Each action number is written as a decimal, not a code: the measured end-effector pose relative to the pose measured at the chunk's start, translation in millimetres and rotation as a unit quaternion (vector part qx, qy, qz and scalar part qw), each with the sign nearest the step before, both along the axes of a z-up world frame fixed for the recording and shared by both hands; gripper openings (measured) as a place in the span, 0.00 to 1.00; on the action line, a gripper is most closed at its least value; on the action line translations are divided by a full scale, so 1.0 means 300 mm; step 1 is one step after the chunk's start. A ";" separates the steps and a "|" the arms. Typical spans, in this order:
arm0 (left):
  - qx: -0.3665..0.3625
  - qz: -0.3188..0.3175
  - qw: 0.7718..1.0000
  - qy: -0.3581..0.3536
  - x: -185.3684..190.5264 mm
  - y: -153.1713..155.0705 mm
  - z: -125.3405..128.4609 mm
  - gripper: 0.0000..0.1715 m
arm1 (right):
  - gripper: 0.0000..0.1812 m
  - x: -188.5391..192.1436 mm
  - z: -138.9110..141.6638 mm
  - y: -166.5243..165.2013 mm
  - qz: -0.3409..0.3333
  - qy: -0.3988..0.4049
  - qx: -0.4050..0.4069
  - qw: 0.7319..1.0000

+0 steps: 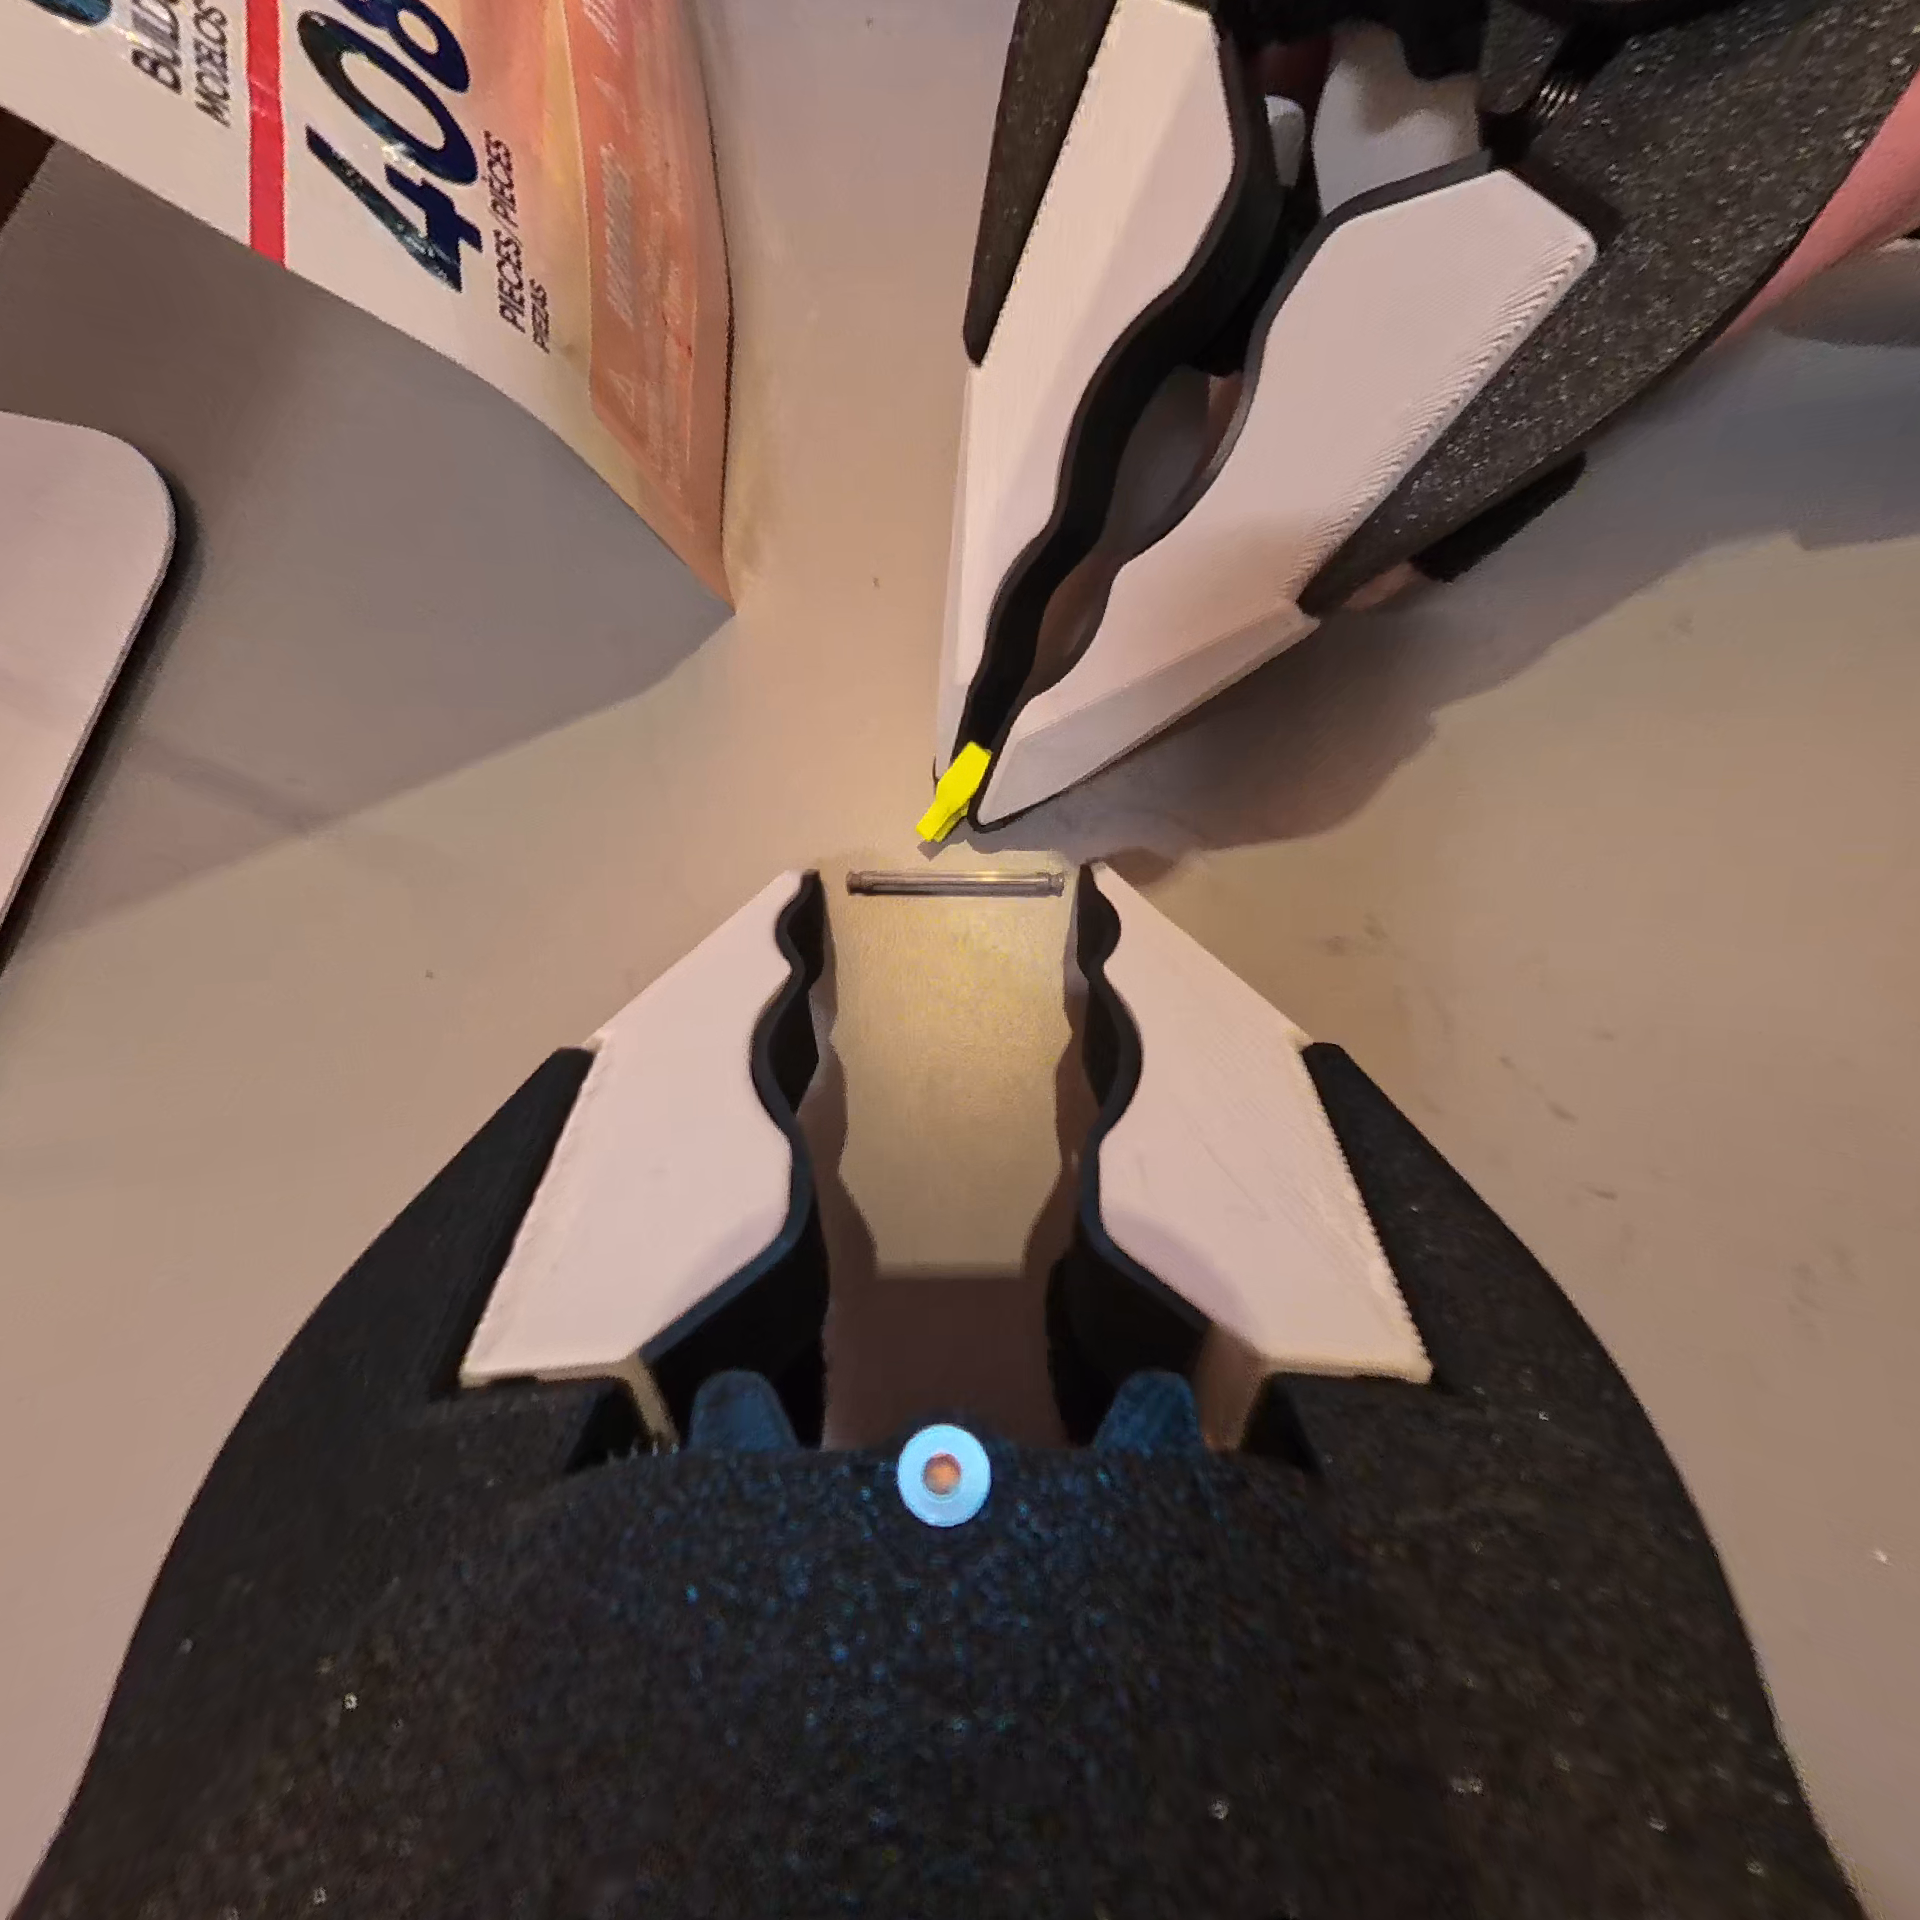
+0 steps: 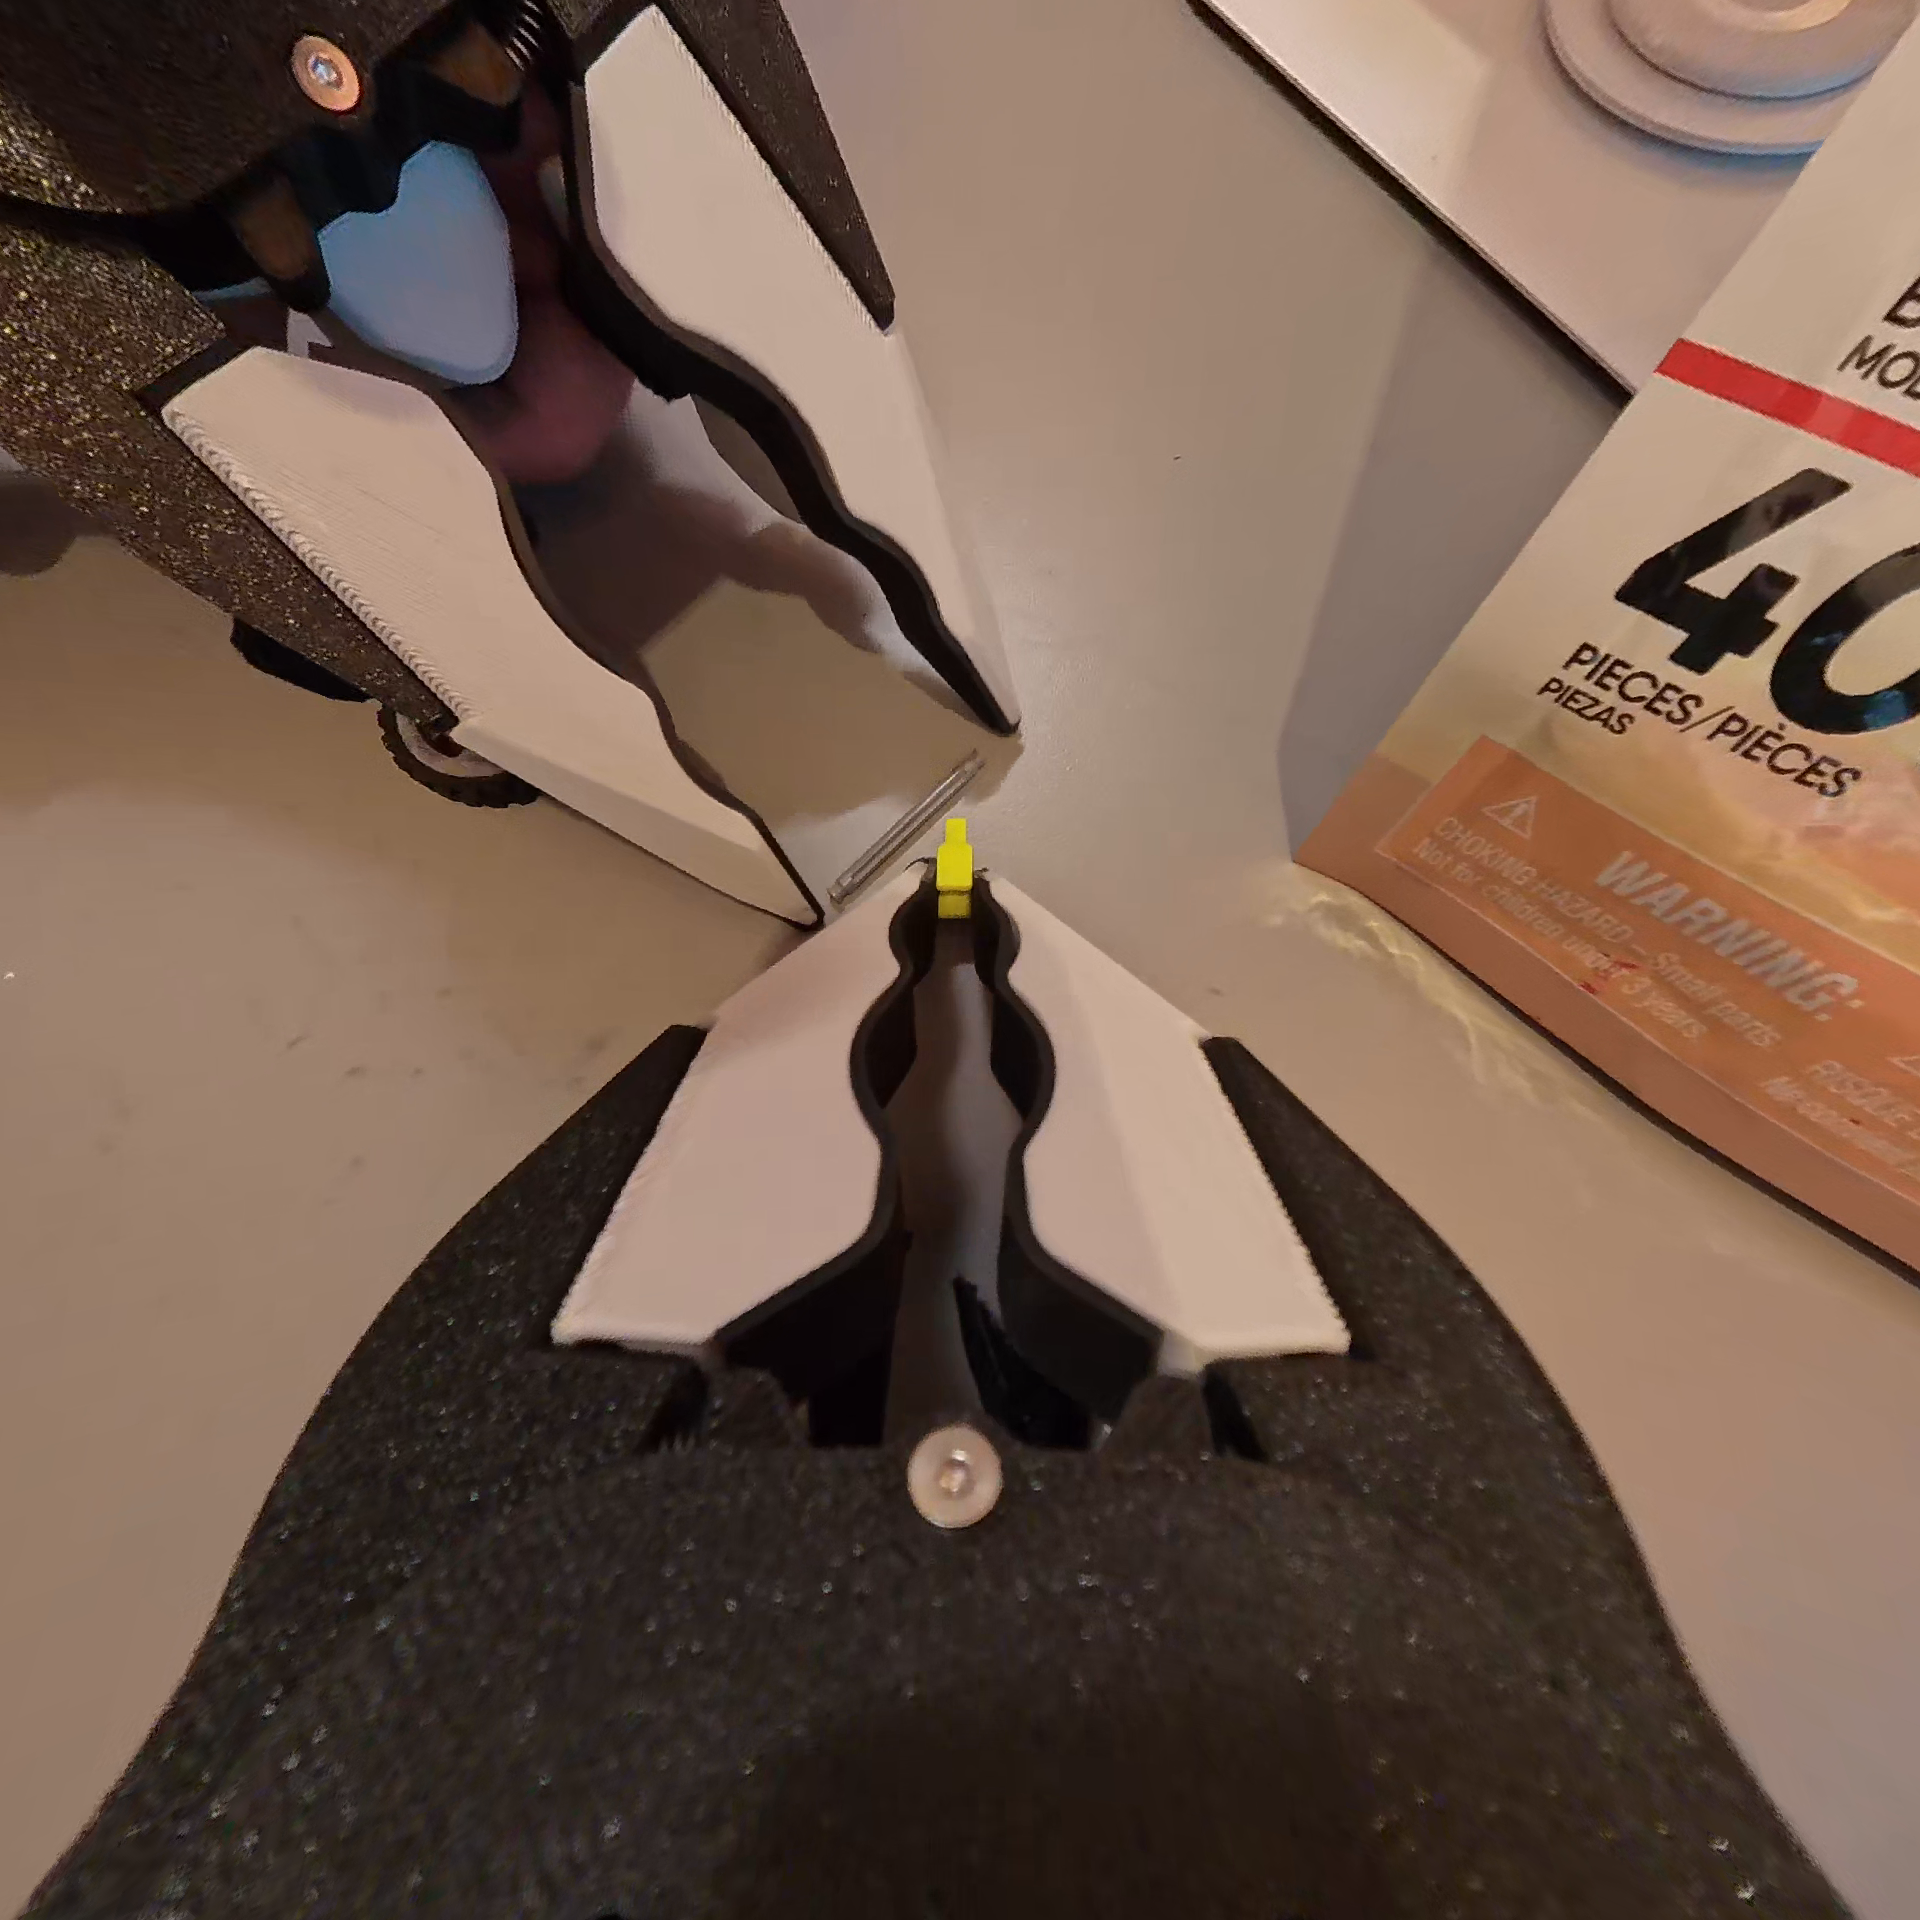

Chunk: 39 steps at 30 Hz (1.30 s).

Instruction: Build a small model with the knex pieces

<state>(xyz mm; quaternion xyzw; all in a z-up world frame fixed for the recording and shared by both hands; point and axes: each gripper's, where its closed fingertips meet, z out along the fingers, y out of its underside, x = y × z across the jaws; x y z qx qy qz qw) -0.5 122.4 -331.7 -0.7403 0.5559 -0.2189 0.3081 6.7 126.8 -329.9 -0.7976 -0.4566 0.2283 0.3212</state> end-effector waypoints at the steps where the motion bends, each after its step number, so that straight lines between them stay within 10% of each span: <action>1: 0.000 -0.001 1.000 0.000 0.002 0.001 0.000 0.26 | 0.03 0.000 0.001 -0.001 0.001 0.001 -0.001 1.000; 26: 0.070 -0.086 0.994 -0.010 -0.001 -0.084 0.017 0.21 | 0.03 -0.040 0.007 -0.055 0.125 -0.024 0.075 0.989; 27: 0.072 -0.085 0.994 -0.020 0.004 -0.085 0.026 0.05 | 0.03 -0.044 0.002 -0.064 0.136 -0.027 0.074 0.988; 39: 0.059 -0.073 0.996 -0.007 -0.035 -0.101 0.050 0.18 | 0.03 -0.049 -0.004 -0.080 0.154 -0.031 0.075 0.985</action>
